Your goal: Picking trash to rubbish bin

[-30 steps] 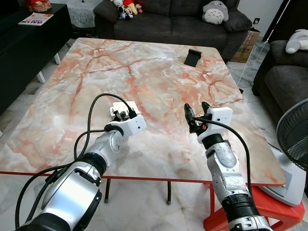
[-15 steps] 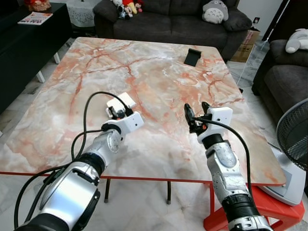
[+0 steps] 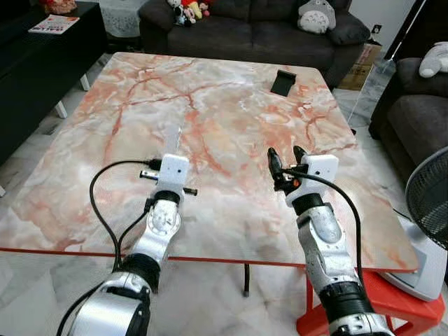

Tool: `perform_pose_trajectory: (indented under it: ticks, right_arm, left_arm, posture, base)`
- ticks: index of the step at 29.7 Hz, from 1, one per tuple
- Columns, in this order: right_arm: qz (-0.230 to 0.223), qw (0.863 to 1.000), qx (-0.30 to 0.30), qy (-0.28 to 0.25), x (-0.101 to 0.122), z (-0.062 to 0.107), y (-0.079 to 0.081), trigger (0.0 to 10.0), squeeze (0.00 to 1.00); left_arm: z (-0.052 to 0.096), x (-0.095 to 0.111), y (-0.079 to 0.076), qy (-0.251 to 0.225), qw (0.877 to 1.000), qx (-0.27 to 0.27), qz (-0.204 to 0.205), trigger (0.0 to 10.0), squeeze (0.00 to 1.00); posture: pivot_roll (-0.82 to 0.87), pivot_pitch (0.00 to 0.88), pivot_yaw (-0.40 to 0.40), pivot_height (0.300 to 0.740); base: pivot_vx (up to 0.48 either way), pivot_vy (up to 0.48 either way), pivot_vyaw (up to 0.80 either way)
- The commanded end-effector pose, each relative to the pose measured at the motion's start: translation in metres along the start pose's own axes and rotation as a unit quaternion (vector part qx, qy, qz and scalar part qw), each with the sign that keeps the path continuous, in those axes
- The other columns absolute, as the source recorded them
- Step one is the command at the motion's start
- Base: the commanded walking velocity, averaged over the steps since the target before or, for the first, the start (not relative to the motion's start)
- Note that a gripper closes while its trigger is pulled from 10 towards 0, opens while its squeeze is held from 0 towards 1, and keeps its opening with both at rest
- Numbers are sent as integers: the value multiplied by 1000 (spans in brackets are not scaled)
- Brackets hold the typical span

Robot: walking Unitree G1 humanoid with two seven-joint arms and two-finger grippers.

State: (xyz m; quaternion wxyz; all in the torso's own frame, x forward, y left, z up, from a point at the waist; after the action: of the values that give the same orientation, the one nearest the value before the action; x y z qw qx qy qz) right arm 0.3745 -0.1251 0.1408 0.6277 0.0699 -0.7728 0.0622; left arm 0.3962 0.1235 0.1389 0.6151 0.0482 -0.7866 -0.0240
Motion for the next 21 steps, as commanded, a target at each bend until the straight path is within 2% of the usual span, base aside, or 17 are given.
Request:
perform_pose_trajectory:
  ticks: [1, 5, 12, 21]
  right_arm:
    - [0, 1000, -14, -5, 3, -1, -7, 10000, 0]
    - [-1, 1000, -17, -11, 4, -2, -8, 10000, 0]
    - [-1, 1000, -21, -15, 5, -3, -9, 10000, 0]
    - [2, 1000, -25, -18, 5, -2, -13, 10000, 0]
  left_arm:
    - [0, 12, -5, -33, 999, -5, 10, 10000, 0]
    - [0, 23, -10, -63, 997, -40, -2, 10000, 0]
    - [-4, 30, -7, -71, 996, -42, 12, 10000, 0]
    - [-1, 32, -13, -78, 995, -56, 8, 10000, 0]
  posture:
    - [-129, 61, -97, 740]
    - [-123, 52, -90, 740]
    - [-126, 40, -80, 740]
    - [-133, 29, -76, 740]
  base:
    - [0, 0, 0]
    - [0, 0, 0]
    - [0, 0, 0]
    - [0, 0, 0]
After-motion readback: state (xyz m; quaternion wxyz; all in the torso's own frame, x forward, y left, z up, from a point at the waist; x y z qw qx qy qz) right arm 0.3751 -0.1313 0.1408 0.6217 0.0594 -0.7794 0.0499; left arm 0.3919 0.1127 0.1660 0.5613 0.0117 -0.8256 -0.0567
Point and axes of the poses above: a point about 5 cm out from each wrist's last joint towards the gripper, its own z axis pointing back from the gripper into the wrist, its own x axis along the axis of the wrist's last joint, y = z × x, the point moved 4 cm from there along -z, pointing out of the wrist towards the gripper, and after that the axes turned 6 degrees about z, right-handed, at the moved point
